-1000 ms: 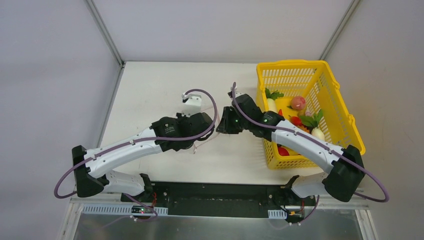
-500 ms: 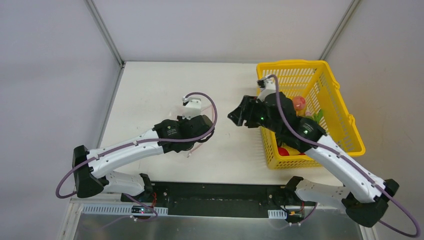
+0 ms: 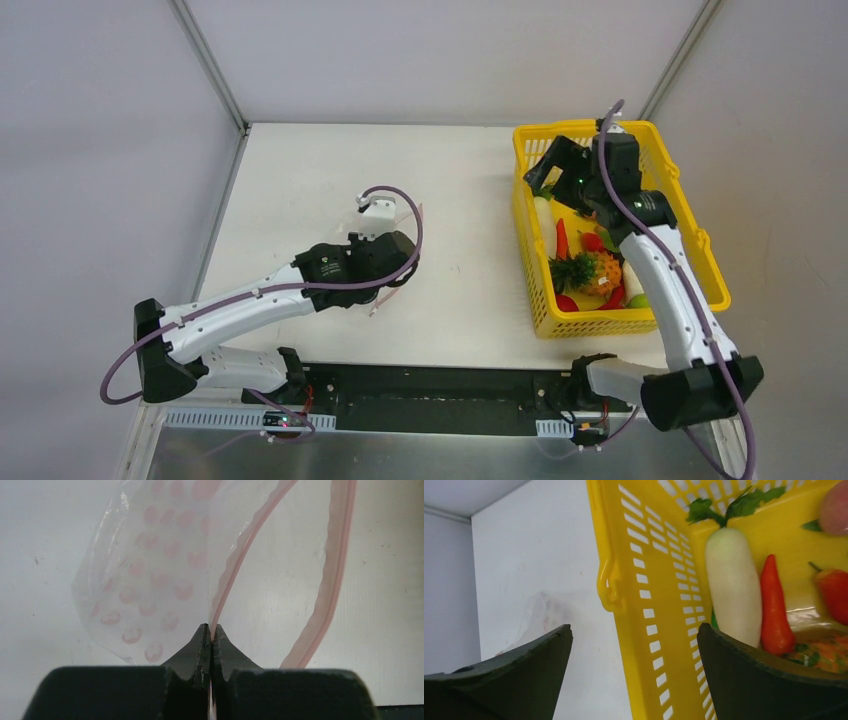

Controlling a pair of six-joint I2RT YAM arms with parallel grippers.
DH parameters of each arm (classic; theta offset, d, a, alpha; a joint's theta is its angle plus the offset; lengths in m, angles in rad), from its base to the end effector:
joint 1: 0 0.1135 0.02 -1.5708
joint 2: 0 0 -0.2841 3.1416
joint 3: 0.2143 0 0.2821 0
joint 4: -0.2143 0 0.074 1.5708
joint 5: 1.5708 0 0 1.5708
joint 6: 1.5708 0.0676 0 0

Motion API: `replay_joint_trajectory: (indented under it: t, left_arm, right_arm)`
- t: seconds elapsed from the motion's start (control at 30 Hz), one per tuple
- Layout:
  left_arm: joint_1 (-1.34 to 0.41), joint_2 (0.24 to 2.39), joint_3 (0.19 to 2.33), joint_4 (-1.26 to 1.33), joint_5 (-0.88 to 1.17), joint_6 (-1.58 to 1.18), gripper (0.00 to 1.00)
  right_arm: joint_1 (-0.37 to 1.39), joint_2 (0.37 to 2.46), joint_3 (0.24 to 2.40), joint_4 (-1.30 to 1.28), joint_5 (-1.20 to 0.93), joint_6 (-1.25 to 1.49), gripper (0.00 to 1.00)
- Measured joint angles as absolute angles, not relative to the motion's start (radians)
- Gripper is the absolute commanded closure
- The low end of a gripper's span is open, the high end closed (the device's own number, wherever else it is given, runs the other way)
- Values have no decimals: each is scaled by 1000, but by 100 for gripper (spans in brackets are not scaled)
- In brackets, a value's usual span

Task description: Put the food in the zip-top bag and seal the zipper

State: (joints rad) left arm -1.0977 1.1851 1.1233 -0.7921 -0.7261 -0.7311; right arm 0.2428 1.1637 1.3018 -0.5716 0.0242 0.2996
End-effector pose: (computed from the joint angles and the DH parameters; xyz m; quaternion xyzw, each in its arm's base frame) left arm 0.1647 -0.2233 0.3257 0.0371 0.8834 -0.0569 0.4636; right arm 0.2923 0.0707 0.4123 0.0304 0.8420 0.1344 0.5215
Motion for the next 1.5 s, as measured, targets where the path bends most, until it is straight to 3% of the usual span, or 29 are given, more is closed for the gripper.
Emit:
replay_joint_trajectory:
  t: [0.23,0.4,0.77,0.83,0.97,1.13,1.33,1.5]
  left_arm:
    - [-1097,1182,1112,-785,-711,-715,100]
    - [-1091,1182,1108,-779,-707,-714,100]
    - [-1078,1182,1097,-771,-699,-714,100]
    - [-1078,1182,1097,-770,-692,-714,100]
    - [-1078,1181,1097,-767,-686,-714,100]
    - [-1078,1181,1097,-767,-681,-708,100]
    - [-1072,1172,1097,-767,-662,-683,100]
    - [-1071,1153,1097,-767,-652,-661,100]
  right_arm:
    - [235,1371,1319,-544,-244,304,0]
    - [241,1542,1470,-551,-323,277,0]
    - [344,2104,2198,-702,-422,184,0]
    - [347,2135,2247,-717,-422,169,0]
    - [342,2065,2159,-736,-382,122,0]
    - [320,1757,1791,-685,-281,30,9]
    - [264,1404,1469,-599,-226,-207,3]
    - [267,1346,1355,-595,-298,-466,0]
